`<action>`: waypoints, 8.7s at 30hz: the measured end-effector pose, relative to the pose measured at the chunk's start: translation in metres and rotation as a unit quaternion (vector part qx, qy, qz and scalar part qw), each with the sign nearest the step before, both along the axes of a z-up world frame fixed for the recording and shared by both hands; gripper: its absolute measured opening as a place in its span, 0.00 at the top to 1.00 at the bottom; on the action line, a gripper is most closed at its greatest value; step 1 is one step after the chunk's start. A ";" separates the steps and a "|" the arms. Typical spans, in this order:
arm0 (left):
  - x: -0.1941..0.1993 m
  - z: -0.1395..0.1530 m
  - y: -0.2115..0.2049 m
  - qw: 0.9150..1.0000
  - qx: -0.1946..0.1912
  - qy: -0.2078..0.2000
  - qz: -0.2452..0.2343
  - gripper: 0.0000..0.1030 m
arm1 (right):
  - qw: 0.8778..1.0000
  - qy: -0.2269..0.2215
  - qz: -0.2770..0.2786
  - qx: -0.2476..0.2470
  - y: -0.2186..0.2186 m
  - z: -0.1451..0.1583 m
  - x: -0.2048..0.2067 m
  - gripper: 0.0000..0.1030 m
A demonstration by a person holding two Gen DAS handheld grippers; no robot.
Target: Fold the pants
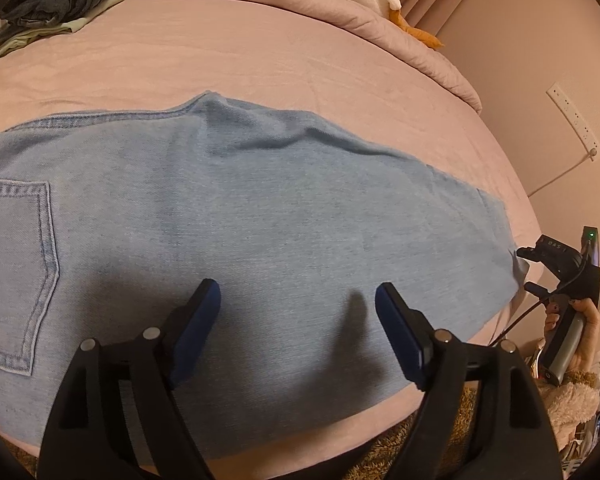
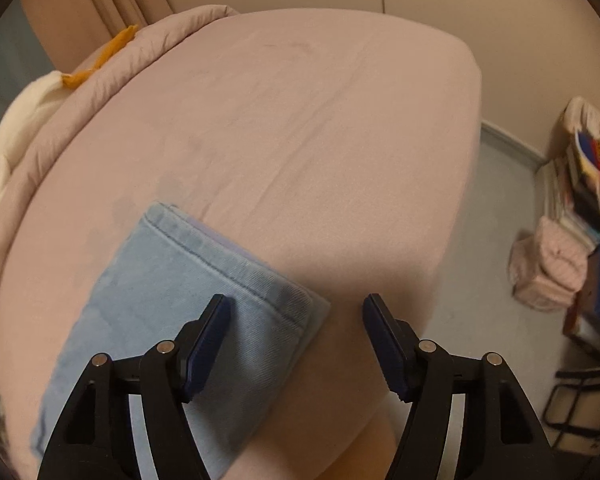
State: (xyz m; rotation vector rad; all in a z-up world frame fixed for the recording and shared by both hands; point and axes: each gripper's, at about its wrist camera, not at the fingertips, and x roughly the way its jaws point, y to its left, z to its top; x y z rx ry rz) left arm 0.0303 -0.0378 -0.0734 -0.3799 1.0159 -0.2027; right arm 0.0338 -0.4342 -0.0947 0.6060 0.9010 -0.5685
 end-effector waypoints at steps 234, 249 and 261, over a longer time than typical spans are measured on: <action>-0.106 0.075 0.155 0.961 0.059 -0.094 0.253 0.01 | 0.864 -0.143 0.466 -0.124 0.298 0.113 0.017 0.06; -0.117 0.042 0.200 0.948 0.056 -0.038 0.312 0.01 | 0.868 -0.162 0.463 -0.073 0.341 0.105 0.016 0.06; -0.106 0.010 0.210 0.953 0.015 0.005 0.303 0.01 | 0.891 -0.086 0.443 -0.059 0.328 0.069 0.032 0.06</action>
